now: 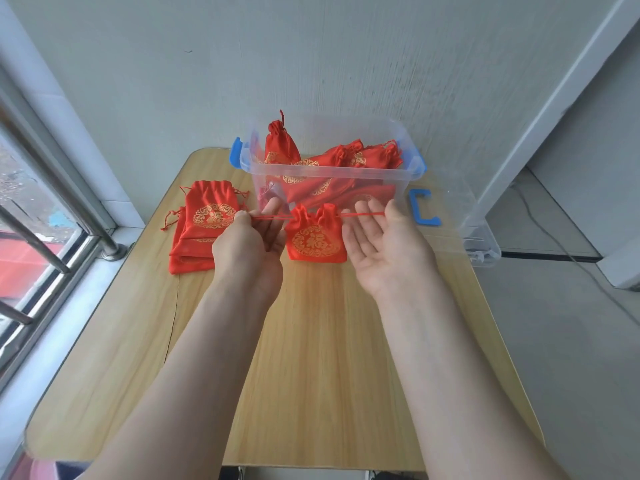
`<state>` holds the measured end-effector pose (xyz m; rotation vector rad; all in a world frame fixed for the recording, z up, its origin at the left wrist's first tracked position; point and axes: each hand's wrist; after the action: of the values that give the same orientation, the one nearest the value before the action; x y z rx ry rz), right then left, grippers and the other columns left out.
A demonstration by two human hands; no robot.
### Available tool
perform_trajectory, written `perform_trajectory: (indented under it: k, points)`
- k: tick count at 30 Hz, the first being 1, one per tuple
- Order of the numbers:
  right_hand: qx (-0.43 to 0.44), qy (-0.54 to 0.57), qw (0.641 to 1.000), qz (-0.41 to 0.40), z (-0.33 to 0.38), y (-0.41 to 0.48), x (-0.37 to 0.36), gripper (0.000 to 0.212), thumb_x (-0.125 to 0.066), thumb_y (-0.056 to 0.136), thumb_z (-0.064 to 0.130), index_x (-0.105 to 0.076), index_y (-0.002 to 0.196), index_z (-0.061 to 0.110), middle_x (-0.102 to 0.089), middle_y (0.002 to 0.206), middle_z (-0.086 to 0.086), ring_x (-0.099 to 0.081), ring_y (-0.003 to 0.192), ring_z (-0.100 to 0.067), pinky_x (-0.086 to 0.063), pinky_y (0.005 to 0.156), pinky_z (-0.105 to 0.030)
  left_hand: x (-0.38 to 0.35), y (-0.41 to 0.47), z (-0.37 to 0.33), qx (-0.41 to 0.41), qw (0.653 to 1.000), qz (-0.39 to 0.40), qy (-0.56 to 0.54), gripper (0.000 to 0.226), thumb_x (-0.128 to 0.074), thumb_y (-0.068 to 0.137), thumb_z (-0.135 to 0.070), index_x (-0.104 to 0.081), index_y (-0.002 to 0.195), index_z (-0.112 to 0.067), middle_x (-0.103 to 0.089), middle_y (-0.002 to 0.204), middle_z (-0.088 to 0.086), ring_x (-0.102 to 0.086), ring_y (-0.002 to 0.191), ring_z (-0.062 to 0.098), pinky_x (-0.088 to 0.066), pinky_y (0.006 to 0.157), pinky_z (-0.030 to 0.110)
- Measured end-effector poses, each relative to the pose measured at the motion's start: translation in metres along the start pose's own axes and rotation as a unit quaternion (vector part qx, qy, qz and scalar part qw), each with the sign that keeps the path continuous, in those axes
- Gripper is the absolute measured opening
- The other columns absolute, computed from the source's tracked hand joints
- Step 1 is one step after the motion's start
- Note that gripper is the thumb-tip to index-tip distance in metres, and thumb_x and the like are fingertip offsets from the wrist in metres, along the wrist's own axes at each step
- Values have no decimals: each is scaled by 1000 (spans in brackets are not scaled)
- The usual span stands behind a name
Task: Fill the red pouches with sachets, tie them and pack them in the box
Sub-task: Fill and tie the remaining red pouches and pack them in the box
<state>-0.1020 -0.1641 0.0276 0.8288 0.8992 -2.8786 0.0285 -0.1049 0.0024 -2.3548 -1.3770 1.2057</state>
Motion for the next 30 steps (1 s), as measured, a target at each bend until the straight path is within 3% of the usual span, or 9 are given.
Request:
perform_trajectory:
  k: [3, 7, 10, 14, 17, 20, 24, 27, 30]
  points:
    - [-11, 9, 1000, -12, -2, -4, -1, 34, -53, 112, 37, -71, 98, 11, -79, 72, 3, -81, 75, -17, -64, 63, -27, -1, -1, -1, 15, 998, 2, -55, 33, -38, 116, -20, -54, 89, -12, -82, 87, 7, -80, 78, 21, -64, 84, 37]
    - [-23, 2, 999, -36, -2, -4, 1, 31, -52, 113, 32, -68, 94, 13, -75, 63, 5, -79, 65, -13, -55, 49, -19, 1, 1, -7, 12, 995, -2, -103, 35, -37, 115, -12, -52, 84, -10, -57, 57, 2, -66, 52, 19, -66, 71, 41]
    - [-28, -8, 998, -60, -1, -1, 3, 30, -51, 113, 31, -68, 95, 14, -73, 62, 6, -78, 62, -12, -44, 43, -16, 4, 3, -10, 19, 994, -7, -110, 35, -37, 115, -12, -50, 82, -11, -45, 58, 0, -45, 46, 16, -62, 62, 35]
    - [-17, -16, 996, -81, -5, 0, 4, 30, -53, 112, 30, -68, 91, 15, -70, 62, 7, -74, 55, -9, -37, 42, -16, 5, 5, -11, 10, 998, -12, -63, 30, -35, 114, -14, -48, 87, -15, -39, 62, -2, -36, 47, 14, -52, 52, 27]
    - [-4, -66, 996, -59, -10, 4, 3, 30, -59, 110, 33, -71, 89, 16, -62, 53, 11, -59, 42, -1, -31, 37, -16, 6, 2, -9, -31, 999, 23, 36, 25, -41, 114, -21, -49, 90, -17, -41, 63, -4, -36, 47, 11, -47, 49, 24]
    - [-21, -134, 991, 11, -12, 5, -1, 31, -65, 106, 40, -79, 97, 14, -54, 52, 13, -45, 37, 0, -27, 35, -17, 7, -4, -9, -54, 979, 95, 173, 21, -53, 111, -28, -64, 97, -18, -40, 61, -7, -34, 47, 9, -41, 47, 22]
    - [22, -257, 963, 73, -14, 6, -5, 30, -69, 104, 39, -82, 100, 13, -65, 63, 8, -55, 47, -4, -37, 41, -19, 11, -7, -7, -5, 931, 178, 319, 26, -61, 108, -33, -78, 104, -14, -45, 64, -6, -33, 51, 9, -33, 47, 23]
    - [49, -308, 944, 107, -15, 8, -6, 20, -71, 102, 24, -80, 98, 6, -72, 73, 0, -62, 55, -9, -50, 48, -23, 14, -4, -3, -1, 896, 209, 391, 25, -61, 109, -25, -79, 101, -11, -51, 70, 0, -35, 55, 11, -35, 51, 25]
    - [57, -325, 936, 121, -15, 12, -6, 13, -70, 97, 8, -77, 99, -2, -71, 76, -6, -66, 60, -13, -56, 57, -25, 15, -1, 0, -13, 888, 209, 410, 24, -53, 110, -11, -75, 103, -7, -57, 74, 4, -42, 57, 13, -39, 57, 30]
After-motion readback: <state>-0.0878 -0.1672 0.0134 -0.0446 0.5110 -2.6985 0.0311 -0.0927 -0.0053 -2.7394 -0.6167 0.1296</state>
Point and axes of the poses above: each hand's wrist, its own y-axis towards the middle knuckle, its own x-axis out of the back of the hand, z = x × y
